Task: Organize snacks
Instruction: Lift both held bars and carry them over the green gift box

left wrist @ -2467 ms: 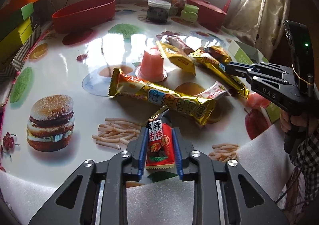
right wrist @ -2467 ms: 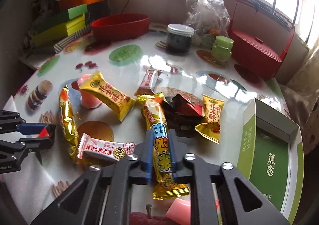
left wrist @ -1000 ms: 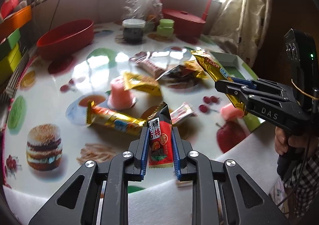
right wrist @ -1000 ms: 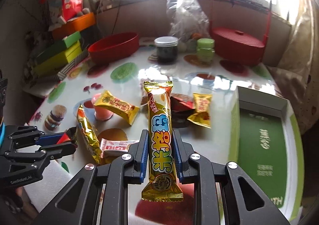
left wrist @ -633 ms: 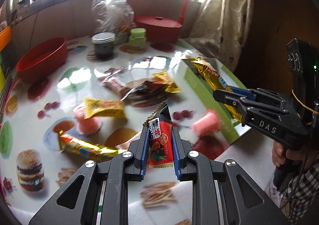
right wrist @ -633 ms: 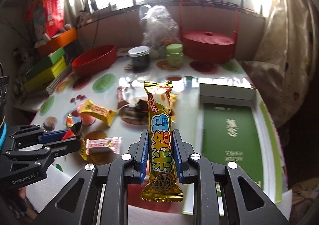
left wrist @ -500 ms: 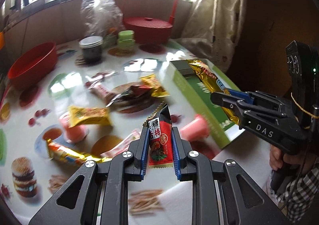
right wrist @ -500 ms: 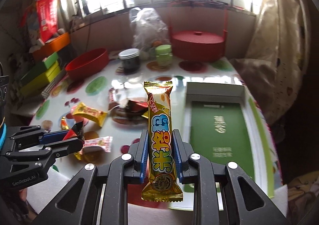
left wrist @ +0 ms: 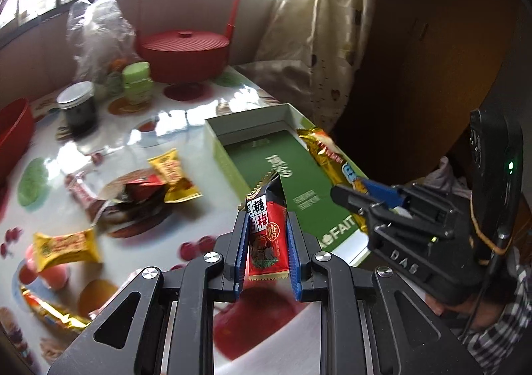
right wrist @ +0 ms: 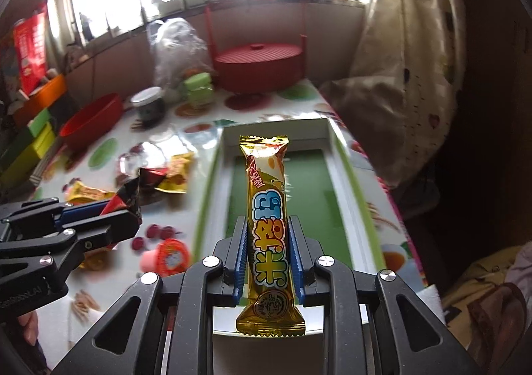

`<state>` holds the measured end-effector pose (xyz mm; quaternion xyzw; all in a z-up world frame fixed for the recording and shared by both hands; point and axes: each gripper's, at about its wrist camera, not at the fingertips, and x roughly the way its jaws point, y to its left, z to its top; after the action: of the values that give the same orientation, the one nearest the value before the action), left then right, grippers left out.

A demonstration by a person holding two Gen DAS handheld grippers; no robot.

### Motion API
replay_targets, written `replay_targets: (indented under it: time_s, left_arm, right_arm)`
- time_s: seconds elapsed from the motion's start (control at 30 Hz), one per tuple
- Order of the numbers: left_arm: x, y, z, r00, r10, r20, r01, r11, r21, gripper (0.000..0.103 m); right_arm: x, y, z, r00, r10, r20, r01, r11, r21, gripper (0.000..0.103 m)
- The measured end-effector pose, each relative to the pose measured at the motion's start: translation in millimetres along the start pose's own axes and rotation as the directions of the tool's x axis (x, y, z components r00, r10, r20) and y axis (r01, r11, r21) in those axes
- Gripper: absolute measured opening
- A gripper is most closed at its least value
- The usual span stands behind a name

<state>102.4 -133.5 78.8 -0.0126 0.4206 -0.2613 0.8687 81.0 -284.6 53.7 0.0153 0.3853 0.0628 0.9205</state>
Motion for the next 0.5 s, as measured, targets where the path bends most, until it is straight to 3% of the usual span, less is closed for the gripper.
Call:
replay_targets:
  time_s: [0.5]
  left_arm:
    - [56, -24, 8, 0.995, -0.033, -0.090, 0.033, 0.999, -0.003, 0.022]
  right_arm:
    - [26, -26, -12, 0.995, -0.074, -0.061, 0.075, 0.997, 0.011, 0.022]
